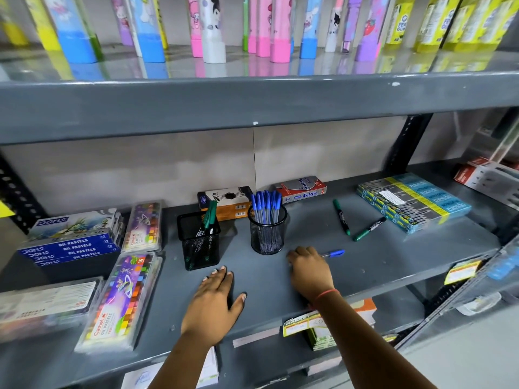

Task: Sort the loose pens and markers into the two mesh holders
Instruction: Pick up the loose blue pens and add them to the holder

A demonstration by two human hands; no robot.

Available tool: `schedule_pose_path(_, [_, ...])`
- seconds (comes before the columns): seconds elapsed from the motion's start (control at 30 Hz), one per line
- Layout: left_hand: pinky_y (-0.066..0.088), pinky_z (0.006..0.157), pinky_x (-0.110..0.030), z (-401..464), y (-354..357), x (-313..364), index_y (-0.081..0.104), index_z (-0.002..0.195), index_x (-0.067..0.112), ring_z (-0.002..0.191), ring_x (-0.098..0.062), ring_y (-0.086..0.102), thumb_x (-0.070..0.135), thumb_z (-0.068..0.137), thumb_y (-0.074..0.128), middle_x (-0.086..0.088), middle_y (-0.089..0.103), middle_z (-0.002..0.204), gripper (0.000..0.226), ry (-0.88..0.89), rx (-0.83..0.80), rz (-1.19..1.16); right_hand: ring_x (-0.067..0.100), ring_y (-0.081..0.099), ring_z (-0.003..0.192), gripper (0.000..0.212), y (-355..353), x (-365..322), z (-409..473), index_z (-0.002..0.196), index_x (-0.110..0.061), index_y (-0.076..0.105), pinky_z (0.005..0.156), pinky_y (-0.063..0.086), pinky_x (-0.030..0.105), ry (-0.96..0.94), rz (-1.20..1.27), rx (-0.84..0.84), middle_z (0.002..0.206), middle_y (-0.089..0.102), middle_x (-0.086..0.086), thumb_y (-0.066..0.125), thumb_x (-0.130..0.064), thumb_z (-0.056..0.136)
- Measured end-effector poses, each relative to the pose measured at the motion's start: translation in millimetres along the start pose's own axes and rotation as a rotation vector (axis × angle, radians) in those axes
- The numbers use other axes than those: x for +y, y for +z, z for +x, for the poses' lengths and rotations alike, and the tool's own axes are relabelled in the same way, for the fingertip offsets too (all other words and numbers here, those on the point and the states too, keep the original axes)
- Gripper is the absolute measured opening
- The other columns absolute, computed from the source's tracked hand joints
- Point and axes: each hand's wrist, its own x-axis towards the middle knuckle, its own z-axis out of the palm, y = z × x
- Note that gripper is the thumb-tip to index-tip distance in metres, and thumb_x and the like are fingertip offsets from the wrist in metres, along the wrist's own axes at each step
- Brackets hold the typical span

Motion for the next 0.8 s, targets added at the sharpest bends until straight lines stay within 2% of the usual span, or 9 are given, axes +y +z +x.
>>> schedule_pose_path(0.1, [0.005, 0.117, -0.029, 0.0, -0.1, -0.2, 0.024, 0.144, 0.018, 0.144, -0.016, 0.013, 0.052, 0.093, 0.036, -0.002, 0.017, 0.157, 0.063, -0.003, -0.003, 0.008, 0.033, 0.056, 0.103, 0.025, -2.6, -2.7, -0.8, 0.099, -0.008, 0.065, 0.081, 0.048, 0.038, 0.082, 0.096, 0.096, 0.107, 0.064, 0.014, 0.046, -0.02, 0.088])
schedule_pose_path(0.2, [0.005, 0.117, -0.029, 0.1, -0.3, -0.6, 0.023, 0.145, 0.018, 0.144, -0.016, 0.012, 0.052, 0.093, 0.036, -0.001, 0.017, 0.157, 0.063, -0.006, -0.007, 0.009, 0.034, 0.05, 0.111, 0.031, -10.6, 3.6, 1.1, 0.111, -0.008, 0.059, 0.087, 0.049, 0.039, 0.302, 0.119, 0.049, 0.12, 0.052, 0.016, 0.047, -0.029, 0.092])
schedule_pose_path(0.3, [0.006, 0.118, -0.029, 0.2, -0.6, -0.4, 0.023, 0.144, 0.018, 0.144, -0.016, 0.012, 0.052, 0.093, 0.036, -0.001, 0.017, 0.157, 0.063, -0.01, -0.008, 0.007, 0.038, 0.044, 0.118, 0.03, -16.8, 6.3, 4.9, 0.119, -0.006, 0.053, 0.092, 0.049, 0.042, 0.401, 0.178, -0.024, 0.128, 0.043, 0.018, 0.05, -0.013, 0.09])
schedule_pose_path(0.43, [0.005, 0.118, -0.029, 0.0, -0.5, 0.2, 0.022, 0.145, 0.019, 0.144, -0.015, 0.011, 0.053, 0.093, 0.034, 0.0, 0.015, 0.157, 0.063, -0.014, -0.015, 0.021, 0.041, 0.041, 0.12, 0.041, -19.3, 9.1, 5.6, 0.124, -0.005, 0.046, 0.095, 0.046, 0.045, 0.467, 0.316, 0.036, 0.134, 0.036, 0.02, 0.042, 0.007, 0.084])
schedule_pose_path(0.5, [0.004, 0.117, -0.028, 0.4, -0.8, 0.3, 0.021, 0.145, 0.02, 0.144, -0.015, 0.011, 0.053, 0.093, 0.033, 0.001, 0.014, 0.157, 0.063, -0.014, -0.017, 0.028, 0.041, 0.046, 0.118, 0.04, -20.2, 13.7, 5.1, 0.125, -0.005, 0.044, 0.095, 0.046, 0.046, 0.512, 0.342, 0.044, 0.132, 0.04, 0.023, 0.041, 0.005, 0.086])
schedule_pose_path(0.63, [0.004, 0.117, -0.029, 0.3, -1.2, -1.1, 0.022, 0.145, 0.019, 0.144, -0.015, 0.011, 0.053, 0.093, 0.034, 0.0, 0.015, 0.157, 0.064, -0.015, -0.015, 0.007, 0.041, 0.057, 0.112, 0.033, -31.7, 23.3, 14.8, 0.119, 0.001, 0.05, 0.091, 0.049, 0.041, 0.582, 0.373, -0.058, 0.122, 0.058, 0.027, 0.049, -0.002, 0.086])
schedule_pose_path(0.7, [0.005, 0.117, -0.028, 0.1, -1.0, -0.6, 0.022, 0.145, 0.019, 0.144, -0.015, 0.011, 0.054, 0.092, 0.035, 0.0, 0.016, 0.157, 0.064, -0.015, -0.01, 0.014, 0.039, 0.059, 0.111, 0.03, -43.1, 24.5, 23.8, 0.115, 0.005, 0.056, 0.085, 0.05, 0.034, 0.62, 0.495, -0.04, 0.121, 0.06, 0.027, 0.048, -0.003, 0.088])
schedule_pose_path(0.8, [0.004, 0.117, -0.028, 1.0, -0.4, -0.8, 0.021, 0.145, 0.02, 0.144, -0.014, 0.011, 0.055, 0.092, 0.033, 0.001, 0.015, 0.157, 0.064, -0.015, -0.015, 0.032, 0.039, 0.063, 0.097, 0.025, -69.4, 14.8, 39.4, 0.104, 0.005, 0.065, 0.056, 0.042, 0.013, 0.597, 0.719, 0.136, 0.107, 0.066, 0.028, 0.047, -0.002, 0.089])
